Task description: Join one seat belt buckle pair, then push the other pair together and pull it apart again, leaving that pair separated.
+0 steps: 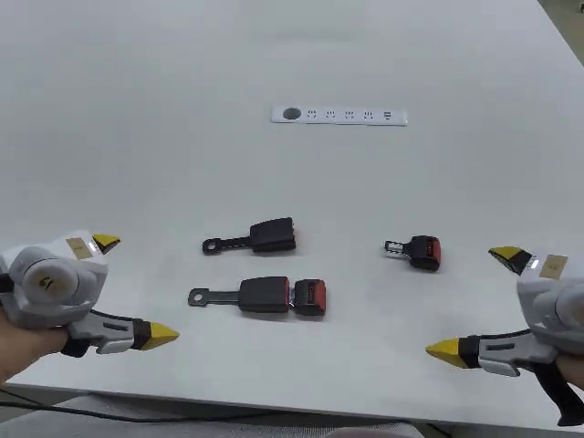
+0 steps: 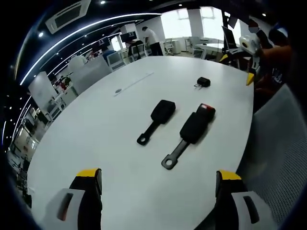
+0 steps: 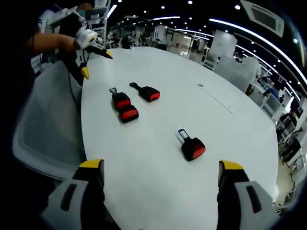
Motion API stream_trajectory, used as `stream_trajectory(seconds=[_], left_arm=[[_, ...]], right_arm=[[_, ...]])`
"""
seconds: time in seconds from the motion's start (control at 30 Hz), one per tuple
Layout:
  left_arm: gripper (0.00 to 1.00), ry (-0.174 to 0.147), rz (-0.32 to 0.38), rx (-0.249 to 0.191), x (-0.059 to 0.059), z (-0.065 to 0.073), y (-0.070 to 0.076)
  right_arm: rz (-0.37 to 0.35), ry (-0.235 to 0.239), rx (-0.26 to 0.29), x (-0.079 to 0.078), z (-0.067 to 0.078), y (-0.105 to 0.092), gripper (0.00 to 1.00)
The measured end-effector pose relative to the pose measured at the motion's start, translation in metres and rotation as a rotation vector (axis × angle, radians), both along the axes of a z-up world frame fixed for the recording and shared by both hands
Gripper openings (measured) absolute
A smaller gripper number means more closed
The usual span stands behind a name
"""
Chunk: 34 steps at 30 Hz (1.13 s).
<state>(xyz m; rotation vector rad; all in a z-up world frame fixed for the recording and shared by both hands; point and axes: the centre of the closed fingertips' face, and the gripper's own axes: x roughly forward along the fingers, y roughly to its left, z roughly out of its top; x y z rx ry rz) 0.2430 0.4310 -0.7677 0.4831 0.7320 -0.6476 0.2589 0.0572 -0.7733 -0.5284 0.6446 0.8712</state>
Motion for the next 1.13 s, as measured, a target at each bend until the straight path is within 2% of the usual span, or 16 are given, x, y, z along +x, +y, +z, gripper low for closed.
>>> stream_trajectory(seconds=[0.1,0.2,0.3,0.43,0.6,1.13], left_arm=[[1.0,-0.014,-0.003,-0.004,-0.004,-0.002,0.003],[1.0,-0.007,-0.01,0.012,-0.009,-0.009,0.006],[1.0,-0.003,-0.006,0.022,-0.012,-0.012,0.009],[1.0,-0.015,0.043,0.0,-0.011,-0.011,0.018],[1.0,-0.02,0.053,0.001,-0.015,-0.011,0.022],[1.0,-0.035,0.043,0.0,-0.015,-0.003,0.014]], right_arm=[[-0.014,0.012,0.014,0.0,-0.001,0.0,1.0],[-0.026,0.037,0.017,-0.004,-0.004,0.0,1.0],[-0.032,0.04,0.015,-0.005,-0.003,-0.001,1.0],[-0.03,0.031,0.0,-0.007,0.0,-0.003,1.0],[-0.047,0.021,-0.001,-0.007,0.001,-0.008,1.0],[-0.046,0.017,0.014,-0.012,0.003,-0.003,1.0]])
